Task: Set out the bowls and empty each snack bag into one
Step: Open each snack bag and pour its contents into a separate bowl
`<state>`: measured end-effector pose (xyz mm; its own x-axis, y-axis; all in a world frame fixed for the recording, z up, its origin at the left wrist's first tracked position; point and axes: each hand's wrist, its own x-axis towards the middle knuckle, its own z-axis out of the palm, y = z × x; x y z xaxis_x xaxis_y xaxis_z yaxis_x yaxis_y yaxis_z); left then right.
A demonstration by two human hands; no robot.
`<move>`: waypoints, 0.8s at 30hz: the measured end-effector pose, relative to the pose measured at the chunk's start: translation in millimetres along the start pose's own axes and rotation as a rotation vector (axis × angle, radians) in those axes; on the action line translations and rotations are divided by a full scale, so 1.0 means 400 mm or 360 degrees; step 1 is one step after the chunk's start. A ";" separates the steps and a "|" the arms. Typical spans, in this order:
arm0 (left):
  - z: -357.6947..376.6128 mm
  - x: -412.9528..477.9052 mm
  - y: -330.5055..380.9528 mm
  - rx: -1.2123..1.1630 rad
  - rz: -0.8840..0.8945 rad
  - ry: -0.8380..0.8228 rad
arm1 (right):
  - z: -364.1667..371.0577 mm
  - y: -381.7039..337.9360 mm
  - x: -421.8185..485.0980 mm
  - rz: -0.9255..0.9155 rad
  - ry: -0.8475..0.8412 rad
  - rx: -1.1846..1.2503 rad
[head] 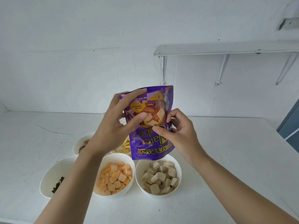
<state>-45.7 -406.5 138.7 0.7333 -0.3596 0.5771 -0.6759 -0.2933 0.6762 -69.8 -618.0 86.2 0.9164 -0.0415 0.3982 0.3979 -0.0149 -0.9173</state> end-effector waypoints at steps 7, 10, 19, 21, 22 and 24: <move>0.076 -0.068 -0.044 -0.0350 -0.0258 -0.0167 | -0.017 0.072 -0.036 0.0134 -0.0038 -0.0156; 0.090 -0.083 -0.067 -0.0352 -0.0353 -0.0183 | -0.023 0.101 -0.051 0.0193 -0.0095 -0.0211; 0.048 -0.010 0.025 -0.0543 -0.0127 -0.0035 | -0.016 0.023 -0.012 0.0021 -0.0082 -0.0116; 0.052 -0.015 0.021 -0.0554 -0.0161 -0.0066 | -0.019 0.033 -0.018 0.0042 -0.0090 -0.0110; 0.057 -0.024 0.012 -0.0570 -0.0204 -0.0090 | -0.023 0.045 -0.024 0.0061 -0.0105 -0.0121; 0.071 -0.047 -0.011 -0.0605 -0.0315 -0.0122 | -0.032 0.075 -0.040 0.0119 -0.0169 -0.0161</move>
<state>-58.6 -423.6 112.1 0.8288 -0.3979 0.3934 -0.4370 -0.0211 0.8992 -73.2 -630.5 52.4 0.9448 0.0595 0.3221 0.3271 -0.1166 -0.9378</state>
